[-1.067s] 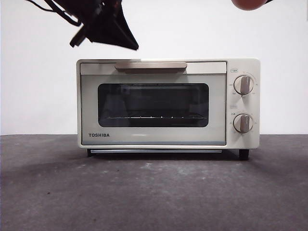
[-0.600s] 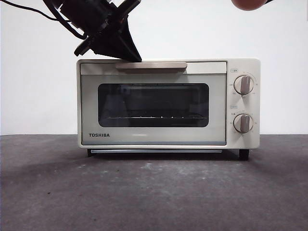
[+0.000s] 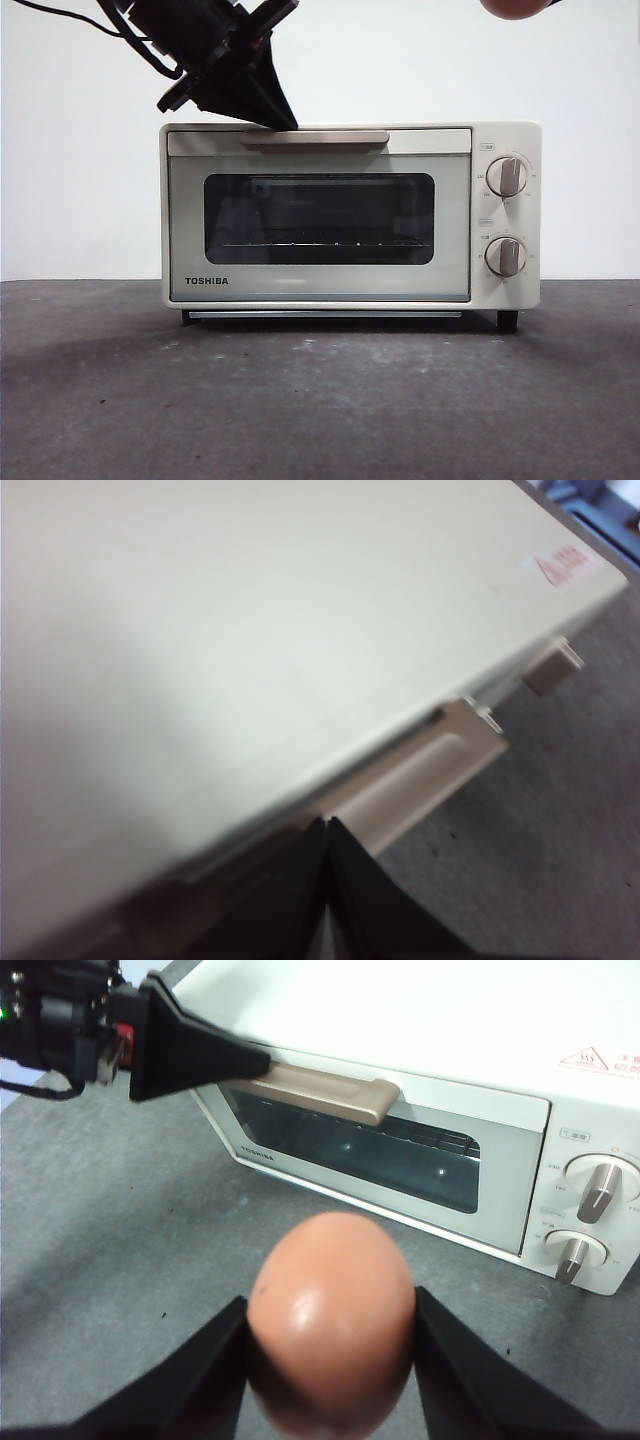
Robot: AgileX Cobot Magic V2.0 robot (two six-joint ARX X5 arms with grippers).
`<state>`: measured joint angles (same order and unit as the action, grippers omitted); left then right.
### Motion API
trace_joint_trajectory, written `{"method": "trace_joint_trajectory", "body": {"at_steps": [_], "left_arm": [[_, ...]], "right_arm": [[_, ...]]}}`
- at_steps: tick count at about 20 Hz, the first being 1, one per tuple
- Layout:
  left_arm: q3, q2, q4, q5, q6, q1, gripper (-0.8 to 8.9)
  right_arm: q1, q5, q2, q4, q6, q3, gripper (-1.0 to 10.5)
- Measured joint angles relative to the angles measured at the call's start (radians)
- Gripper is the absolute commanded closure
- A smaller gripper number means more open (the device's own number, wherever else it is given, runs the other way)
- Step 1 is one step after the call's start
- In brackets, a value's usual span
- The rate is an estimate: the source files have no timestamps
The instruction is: Eggoven
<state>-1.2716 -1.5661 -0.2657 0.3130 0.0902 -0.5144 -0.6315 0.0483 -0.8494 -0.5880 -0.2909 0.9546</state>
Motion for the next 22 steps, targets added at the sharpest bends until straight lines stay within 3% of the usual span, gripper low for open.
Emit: {"method": "trace_joint_trajectory", "body": {"at_steps": [16, 22], "left_arm": [[-0.001, -0.003, -0.271, 0.029, -0.021, -0.164, 8.08], [0.0, 0.0, -0.292, 0.027, 0.013, -0.208, 8.08]], "right_arm": [[0.0, -0.014, 0.0, 0.011, 0.003, 0.0, 9.4], [0.0, -0.026, -0.002, 0.013, 0.006, 0.0, 9.4]]}}
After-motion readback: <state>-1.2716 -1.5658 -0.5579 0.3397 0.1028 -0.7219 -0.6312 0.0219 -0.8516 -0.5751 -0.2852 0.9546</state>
